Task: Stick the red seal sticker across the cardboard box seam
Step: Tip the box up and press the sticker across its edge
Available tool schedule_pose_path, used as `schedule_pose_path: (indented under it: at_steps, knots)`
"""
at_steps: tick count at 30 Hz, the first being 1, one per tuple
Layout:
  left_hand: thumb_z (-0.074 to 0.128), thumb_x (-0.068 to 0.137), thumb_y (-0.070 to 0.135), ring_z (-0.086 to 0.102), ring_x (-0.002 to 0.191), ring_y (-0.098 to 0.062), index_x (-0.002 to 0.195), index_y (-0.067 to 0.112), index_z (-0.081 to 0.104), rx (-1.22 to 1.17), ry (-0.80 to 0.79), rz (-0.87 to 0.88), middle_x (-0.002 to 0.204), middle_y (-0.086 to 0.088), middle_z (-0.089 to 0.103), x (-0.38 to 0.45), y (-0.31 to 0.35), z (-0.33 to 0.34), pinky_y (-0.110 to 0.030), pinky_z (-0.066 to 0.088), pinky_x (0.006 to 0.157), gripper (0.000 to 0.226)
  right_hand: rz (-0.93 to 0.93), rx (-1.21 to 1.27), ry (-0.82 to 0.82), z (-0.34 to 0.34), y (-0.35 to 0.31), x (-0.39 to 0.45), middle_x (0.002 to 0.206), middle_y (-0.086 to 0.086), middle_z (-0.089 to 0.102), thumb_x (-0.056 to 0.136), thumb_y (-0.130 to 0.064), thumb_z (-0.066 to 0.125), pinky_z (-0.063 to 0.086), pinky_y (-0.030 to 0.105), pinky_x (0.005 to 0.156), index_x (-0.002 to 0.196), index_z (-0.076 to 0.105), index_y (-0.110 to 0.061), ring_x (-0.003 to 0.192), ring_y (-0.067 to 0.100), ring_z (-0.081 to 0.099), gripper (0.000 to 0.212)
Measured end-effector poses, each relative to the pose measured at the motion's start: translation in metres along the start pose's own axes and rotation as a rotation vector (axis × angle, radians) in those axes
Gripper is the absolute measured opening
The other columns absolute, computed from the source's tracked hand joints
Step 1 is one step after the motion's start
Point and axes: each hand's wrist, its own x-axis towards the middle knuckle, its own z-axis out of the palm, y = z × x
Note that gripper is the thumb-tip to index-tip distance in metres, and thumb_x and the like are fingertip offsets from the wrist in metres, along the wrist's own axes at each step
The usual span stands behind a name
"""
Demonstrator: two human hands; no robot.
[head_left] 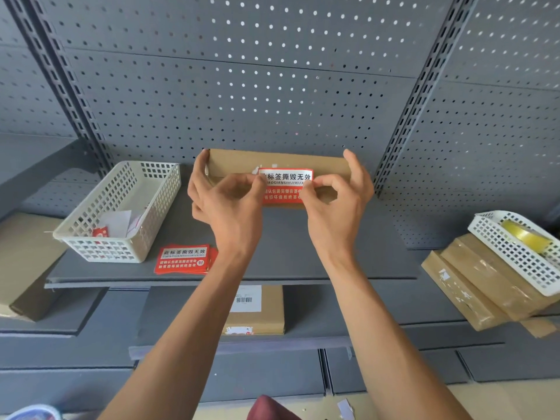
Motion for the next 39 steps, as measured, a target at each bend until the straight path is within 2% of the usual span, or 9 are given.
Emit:
schedule_pose_path:
  at_steps: [4,10,24,29,35,39]
  knots:
    - [0.072,0.081,0.042,0.024,0.144,-0.008,0.061,0.035,0.067,-0.001,0.014,-0.005,0.154,0.019,0.034,0.004,0.002,0.003,-0.044,0.016,0.117,0.022,0.003,0.001,0.013,0.003,-0.001,0.003,0.153,-0.010,0.043,0.078,-0.022,0.074,0.028,0.038,0.116,0.069,0.070,-0.022,0.143,0.014,0.025,0.010]
    - [0.073,0.080,0.042,0.025,0.143,-0.009,0.060,0.033,0.066,0.020,0.033,0.003,0.153,0.019,0.033,0.007,0.001,0.009,-0.046,0.017,0.116,0.023,-0.017,-0.017,0.028,0.005,0.002,0.007,0.151,-0.010,0.044,0.076,-0.023,0.073,0.029,0.042,0.113,0.068,0.070,-0.020,0.144,0.018,0.027,0.009]
    - [0.073,0.081,0.050,0.025,0.144,-0.007,0.062,0.033,0.067,0.069,0.082,0.028,0.154,0.016,0.031,0.008,-0.002,0.020,-0.045,0.017,0.115,0.026,-0.019,-0.068,0.045,0.007,0.004,0.010,0.151,-0.012,0.043,0.077,-0.025,0.073,0.022,0.033,0.102,0.069,0.067,-0.019,0.143,0.016,0.026,0.012]
    - [0.073,0.081,0.048,0.026,0.145,-0.011,0.062,0.034,0.064,0.089,0.095,0.043,0.155,0.014,0.031,0.007,-0.004,0.023,-0.047,0.019,0.114,0.025,-0.029,-0.104,0.060,0.008,0.004,0.007,0.150,-0.014,0.043,0.077,-0.027,0.074,0.022,0.035,0.099,0.069,0.066,-0.020,0.141,0.017,0.028,0.013]
    - [0.073,0.082,0.049,0.026,0.144,-0.012,0.066,0.031,0.067,0.089,0.097,0.057,0.155,0.013,0.030,0.007,-0.008,0.022,-0.050,0.019,0.115,0.025,-0.016,-0.035,0.095,0.005,0.006,0.009,0.148,-0.015,0.047,0.076,-0.026,0.075,0.022,0.032,0.097,0.084,0.055,-0.018,0.139,0.013,0.031,0.023]
    - [0.072,0.083,0.047,0.024,0.145,-0.014,0.071,0.031,0.067,0.095,0.062,0.065,0.157,0.011,0.028,0.007,-0.007,0.019,-0.050,0.019,0.115,0.021,-0.035,0.003,0.099,0.003,0.007,0.008,0.147,-0.012,0.048,0.078,-0.021,0.075,0.028,0.034,0.101,0.089,0.057,-0.017,0.139,0.015,0.032,0.022]
